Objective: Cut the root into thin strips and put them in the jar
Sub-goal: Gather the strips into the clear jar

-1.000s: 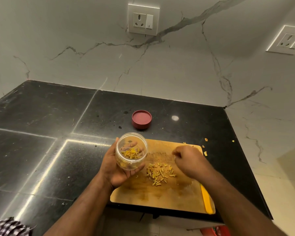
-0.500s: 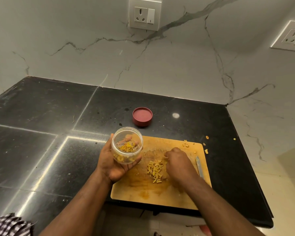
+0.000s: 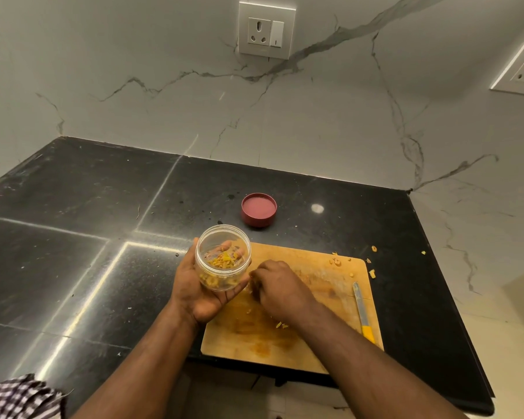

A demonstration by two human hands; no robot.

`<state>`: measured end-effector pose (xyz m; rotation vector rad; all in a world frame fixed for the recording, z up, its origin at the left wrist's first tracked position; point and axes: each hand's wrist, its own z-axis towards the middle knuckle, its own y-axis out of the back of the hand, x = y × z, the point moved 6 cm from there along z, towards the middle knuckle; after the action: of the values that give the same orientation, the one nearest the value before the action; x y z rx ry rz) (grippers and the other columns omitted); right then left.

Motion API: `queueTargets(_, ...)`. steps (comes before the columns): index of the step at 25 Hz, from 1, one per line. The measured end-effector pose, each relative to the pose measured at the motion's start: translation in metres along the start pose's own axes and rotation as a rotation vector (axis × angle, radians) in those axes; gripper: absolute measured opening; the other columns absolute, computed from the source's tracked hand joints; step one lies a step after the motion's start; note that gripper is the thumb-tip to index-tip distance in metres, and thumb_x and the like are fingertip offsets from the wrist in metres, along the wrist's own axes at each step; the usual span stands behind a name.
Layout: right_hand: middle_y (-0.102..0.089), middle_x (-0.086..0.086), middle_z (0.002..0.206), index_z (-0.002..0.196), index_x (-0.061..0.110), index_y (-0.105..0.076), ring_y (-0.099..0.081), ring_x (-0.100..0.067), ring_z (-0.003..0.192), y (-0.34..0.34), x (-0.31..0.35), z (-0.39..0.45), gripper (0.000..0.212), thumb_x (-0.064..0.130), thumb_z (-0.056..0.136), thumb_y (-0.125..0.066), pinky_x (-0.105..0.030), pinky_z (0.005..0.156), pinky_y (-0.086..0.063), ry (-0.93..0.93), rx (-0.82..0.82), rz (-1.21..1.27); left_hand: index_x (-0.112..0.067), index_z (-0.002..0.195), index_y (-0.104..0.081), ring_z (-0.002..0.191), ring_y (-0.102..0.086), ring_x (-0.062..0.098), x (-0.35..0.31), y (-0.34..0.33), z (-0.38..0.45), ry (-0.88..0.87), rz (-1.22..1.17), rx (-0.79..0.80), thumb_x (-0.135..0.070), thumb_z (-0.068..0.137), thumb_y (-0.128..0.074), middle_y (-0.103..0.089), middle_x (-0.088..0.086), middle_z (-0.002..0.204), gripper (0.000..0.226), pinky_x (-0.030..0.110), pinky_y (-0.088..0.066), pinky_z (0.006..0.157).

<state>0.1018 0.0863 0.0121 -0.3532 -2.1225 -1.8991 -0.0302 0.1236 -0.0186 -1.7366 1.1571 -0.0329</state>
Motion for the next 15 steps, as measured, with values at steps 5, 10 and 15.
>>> queueTargets(5, -0.061, -0.002, 0.104, 0.108, 0.014, -0.071, -0.05, -0.018, 0.1, -0.008, 0.007, -0.026, 0.03, 0.031, 0.096, -0.049, -0.034, 0.082, -0.049, 0.214, 0.022, -0.141, -0.016, 0.135, -0.061, 0.126, -0.058, 0.036, 0.0, 0.0, 0.0, 0.007, -0.002, 0.01, -0.065, 0.097, -0.038, -0.067, 0.015, 0.131, 0.066, 0.046, -0.06, 0.078)
queueTargets(10, -0.055, 0.008, 0.126, 0.126, 0.023, -0.062, -0.047, -0.011, 0.118, 0.015, -0.033, -0.03, 0.032, 0.03, 0.097, -0.049, -0.024, 0.094, -0.044, 0.039, -0.071, -0.011, -0.017, 0.136, -0.06, 0.126, -0.06, 0.037, 0.006, -0.004, 0.004, 0.029, 0.001, 0.007, -0.066, 0.096, -0.04, -0.067, 0.015, 0.13, 0.066, 0.047, -0.059, 0.08)
queueTargets(15, -0.053, 0.005, 0.129, 0.129, 0.024, -0.059, -0.044, -0.013, 0.119, -0.008, -0.021, -0.054, 0.037, 0.04, 0.101, -0.043, -0.028, 0.099, -0.042, 0.149, -0.026, -0.065, -0.016, 0.138, -0.059, 0.13, -0.056, 0.037, 0.013, -0.01, 0.009, 0.062, 0.015, 0.024, -0.067, 0.096, -0.042, -0.065, 0.016, 0.133, 0.068, 0.048, -0.06, 0.077)
